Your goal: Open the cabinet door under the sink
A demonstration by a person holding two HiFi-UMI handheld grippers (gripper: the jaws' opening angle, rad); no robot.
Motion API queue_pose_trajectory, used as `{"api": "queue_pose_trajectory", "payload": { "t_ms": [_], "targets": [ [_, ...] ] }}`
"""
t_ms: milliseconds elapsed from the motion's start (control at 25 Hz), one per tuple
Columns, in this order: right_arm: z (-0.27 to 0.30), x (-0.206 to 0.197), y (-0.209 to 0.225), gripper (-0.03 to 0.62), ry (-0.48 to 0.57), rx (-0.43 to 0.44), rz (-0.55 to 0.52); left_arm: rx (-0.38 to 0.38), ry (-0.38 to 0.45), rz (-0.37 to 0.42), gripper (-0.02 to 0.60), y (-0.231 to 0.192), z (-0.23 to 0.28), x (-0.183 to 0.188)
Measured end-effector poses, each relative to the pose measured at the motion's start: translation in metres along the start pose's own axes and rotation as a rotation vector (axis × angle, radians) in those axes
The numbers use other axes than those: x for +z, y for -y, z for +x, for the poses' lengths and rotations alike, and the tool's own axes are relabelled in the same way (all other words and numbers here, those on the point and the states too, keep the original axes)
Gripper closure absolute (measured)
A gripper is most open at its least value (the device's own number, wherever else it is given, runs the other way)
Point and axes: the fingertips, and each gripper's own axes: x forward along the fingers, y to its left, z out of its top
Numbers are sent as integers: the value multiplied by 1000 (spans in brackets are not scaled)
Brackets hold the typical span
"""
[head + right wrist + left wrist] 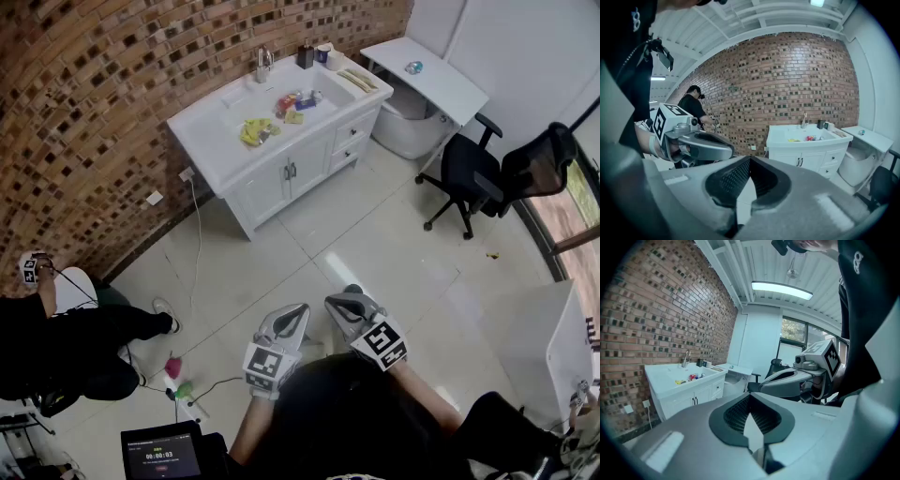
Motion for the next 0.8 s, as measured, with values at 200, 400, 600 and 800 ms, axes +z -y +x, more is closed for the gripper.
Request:
{"api": "queue_pose_trajectory", "payload": {
  "t_ms": [200, 400, 600, 800],
  "targets": [
    [13, 3, 17, 605, -1, 6, 7, 12, -16, -16, 566, -22, 13, -2],
    [26, 13, 39, 605, 5, 22, 10, 33, -21, -24, 566, -38, 29, 6],
    [36, 18, 68, 605, -5, 36, 11, 43, -41, -14, 566, -55, 55, 18],
    [44, 22, 114, 605, -9, 28, 35, 40, -49, -16, 566, -64, 93, 33]
  ]
}}
